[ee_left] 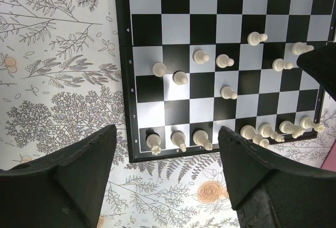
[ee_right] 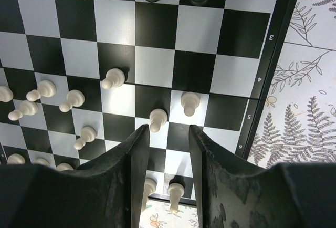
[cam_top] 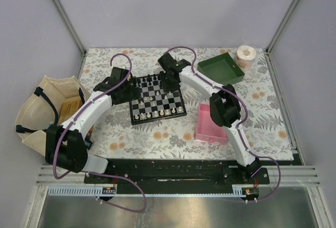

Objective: Set up the chess pieces on the board

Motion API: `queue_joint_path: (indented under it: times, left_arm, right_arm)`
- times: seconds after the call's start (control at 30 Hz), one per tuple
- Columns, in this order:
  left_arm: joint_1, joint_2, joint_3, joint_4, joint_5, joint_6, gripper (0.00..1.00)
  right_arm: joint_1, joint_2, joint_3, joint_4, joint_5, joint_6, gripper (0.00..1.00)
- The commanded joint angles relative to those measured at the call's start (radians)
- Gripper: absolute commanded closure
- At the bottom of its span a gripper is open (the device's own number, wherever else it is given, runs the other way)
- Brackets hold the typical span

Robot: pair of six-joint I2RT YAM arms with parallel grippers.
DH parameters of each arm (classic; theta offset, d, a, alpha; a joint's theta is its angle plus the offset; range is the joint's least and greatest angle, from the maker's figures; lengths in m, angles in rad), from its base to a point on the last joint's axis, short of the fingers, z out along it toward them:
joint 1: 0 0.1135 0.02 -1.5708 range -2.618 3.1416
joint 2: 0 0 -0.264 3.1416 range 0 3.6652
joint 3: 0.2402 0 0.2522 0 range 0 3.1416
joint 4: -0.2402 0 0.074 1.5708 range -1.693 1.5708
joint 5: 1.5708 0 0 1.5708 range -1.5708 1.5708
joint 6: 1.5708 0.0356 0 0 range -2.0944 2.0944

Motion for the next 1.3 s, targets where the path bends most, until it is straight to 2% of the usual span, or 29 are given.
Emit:
queue_joint_path:
  times: [0.0,0.5,0.93,1.27]
  left_arm:
    - [0.007,-0.019,0.015,0.033,0.022,0.017,0.19]
    - [0.011,-0.015,0.019,0.035,0.036,0.014,0.19]
    - [0.009,-0.012,0.011,0.038,0.039,0.014,0.19]
    - [0.011,0.002,0.017,0.038,0.05,0.012,0.2]
  right_arm:
    - [-0.001,0.023,0.053,-0.007,0.03,0.019,0.55]
    - [-0.012,0.053,0.078,-0.01,0.043,0.022,0.55]
    - [-0.026,0.073,0.086,-0.012,0.049,0.027,0.6]
    - [-0.03,0.07,0.086,-0.01,0.04,0.024,0.7]
